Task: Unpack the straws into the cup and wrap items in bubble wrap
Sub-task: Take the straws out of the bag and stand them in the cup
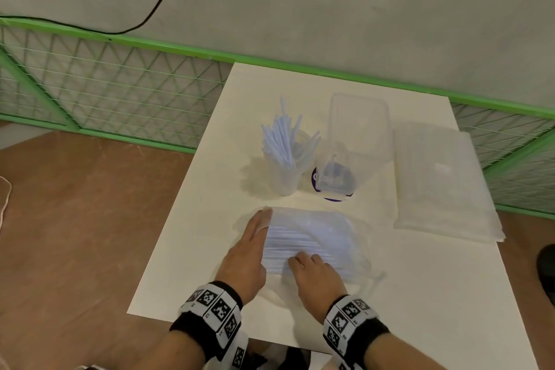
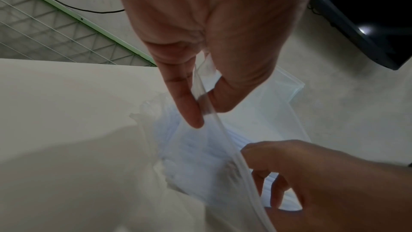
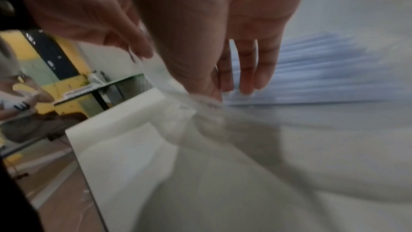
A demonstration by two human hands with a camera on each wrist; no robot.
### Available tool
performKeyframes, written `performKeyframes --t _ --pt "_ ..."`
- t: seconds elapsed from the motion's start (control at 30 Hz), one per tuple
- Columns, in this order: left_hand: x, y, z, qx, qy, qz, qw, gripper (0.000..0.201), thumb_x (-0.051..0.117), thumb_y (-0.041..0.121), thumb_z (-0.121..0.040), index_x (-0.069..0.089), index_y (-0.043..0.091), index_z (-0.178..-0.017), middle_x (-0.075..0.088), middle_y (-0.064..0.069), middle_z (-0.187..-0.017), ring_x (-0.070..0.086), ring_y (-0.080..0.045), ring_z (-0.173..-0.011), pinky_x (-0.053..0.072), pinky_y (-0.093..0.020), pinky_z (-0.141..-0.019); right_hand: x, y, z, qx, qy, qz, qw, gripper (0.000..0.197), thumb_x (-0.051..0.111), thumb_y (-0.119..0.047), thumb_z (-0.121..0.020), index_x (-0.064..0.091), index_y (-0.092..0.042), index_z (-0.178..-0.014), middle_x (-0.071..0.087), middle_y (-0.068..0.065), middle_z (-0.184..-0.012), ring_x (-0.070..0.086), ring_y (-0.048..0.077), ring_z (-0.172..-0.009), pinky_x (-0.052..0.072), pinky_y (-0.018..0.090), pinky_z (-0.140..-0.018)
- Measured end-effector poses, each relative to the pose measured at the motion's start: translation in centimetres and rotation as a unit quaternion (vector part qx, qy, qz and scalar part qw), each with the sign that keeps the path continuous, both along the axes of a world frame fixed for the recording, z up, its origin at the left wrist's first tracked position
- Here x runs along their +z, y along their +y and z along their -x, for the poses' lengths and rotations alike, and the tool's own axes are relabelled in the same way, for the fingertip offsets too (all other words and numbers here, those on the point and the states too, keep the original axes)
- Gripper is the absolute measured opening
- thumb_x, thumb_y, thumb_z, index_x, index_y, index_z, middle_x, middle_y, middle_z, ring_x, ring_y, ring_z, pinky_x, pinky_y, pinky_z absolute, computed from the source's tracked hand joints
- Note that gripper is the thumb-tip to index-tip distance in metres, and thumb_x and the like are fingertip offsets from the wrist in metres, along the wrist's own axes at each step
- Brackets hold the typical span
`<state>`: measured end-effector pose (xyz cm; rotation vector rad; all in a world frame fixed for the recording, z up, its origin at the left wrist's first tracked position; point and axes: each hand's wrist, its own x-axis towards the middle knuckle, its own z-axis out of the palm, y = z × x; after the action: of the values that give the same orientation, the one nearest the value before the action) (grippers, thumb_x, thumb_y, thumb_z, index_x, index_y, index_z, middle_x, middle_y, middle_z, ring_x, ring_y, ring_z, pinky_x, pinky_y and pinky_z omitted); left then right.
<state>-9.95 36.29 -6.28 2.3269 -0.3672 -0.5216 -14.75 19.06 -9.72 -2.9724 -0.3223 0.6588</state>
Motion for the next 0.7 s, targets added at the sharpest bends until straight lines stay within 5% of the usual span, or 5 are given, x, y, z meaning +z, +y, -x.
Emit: performKeyframes --t 0.17,0.4,0.5,0.6,0.7 --pt "-0.3 0.4 0.4 -0.003 -0.001 -0.012 1.000 0.099 0.045 -0.013 -0.076 0.008 0.033 -0.156 -0.006 0.023 -0.161 0.053 -0.016 -0.124 0.051 -0.026 -0.082 -1.0 0.6 0.1 -0.005 -0.044 0.024 0.999 0.039 0.057 0.003 -0.081 0.057 -0.005 -0.120 0.057 0.014 -0.118 0.058 0.036 -0.105 0.050 0.045 -0.082" --pt "-0.3 0.5 0.6 0.004 0.007 -0.017 1.000 0.103 0.045 -0.013 -0.075 0.005 0.036 -0.156 -0.006 0.023 -0.161 0.052 -0.020 -0.126 0.053 -0.035 -0.087 -1.6 0.9 -0.5 -0.033 -0.074 0.032 0.996 0.048 0.088 -0.009 -0.041 0.071 -0.014 -0.085 0.068 0.003 -0.078 0.064 0.024 -0.062 0.053 0.035 -0.049" --pt "-0.2 0.5 0.7 0.006 0.009 -0.018 1.000 0.103 0.045 -0.012 -0.076 0.000 0.036 -0.156 -0.008 0.024 -0.161 0.048 -0.019 -0.131 0.051 -0.034 -0.092 -0.8 1.0 -0.5 -0.041 -0.046 0.043 0.997 0.043 0.083 -0.007 -0.054 0.070 -0.013 -0.094 0.069 0.006 -0.090 0.066 0.026 -0.075 0.054 0.037 -0.059" --pt "-0.2 0.5 0.7 0.009 0.012 -0.023 1.000 0.103 0.045 -0.012 -0.077 -0.001 0.037 -0.155 -0.009 0.025 -0.160 0.051 -0.020 -0.128 0.052 -0.035 -0.091 -0.2 1.2 -0.8 -0.026 -0.029 0.040 0.998 0.040 0.052 0.001 -0.086 0.053 -0.007 -0.125 0.054 0.012 -0.127 0.054 0.033 -0.113 0.047 0.043 -0.090" --pt "-0.2 0.5 0.7 0.008 0.011 -0.024 1.000 0.103 0.044 -0.012 -0.077 -0.001 0.038 -0.155 -0.009 0.026 -0.160 0.053 -0.021 -0.125 0.052 -0.037 -0.091 -0.1 1.1 -1.2 -0.019 -0.033 0.042 0.998 0.041 0.040 0.001 -0.093 0.045 -0.006 -0.133 0.045 0.012 -0.138 0.044 0.032 -0.125 0.040 0.041 -0.099"
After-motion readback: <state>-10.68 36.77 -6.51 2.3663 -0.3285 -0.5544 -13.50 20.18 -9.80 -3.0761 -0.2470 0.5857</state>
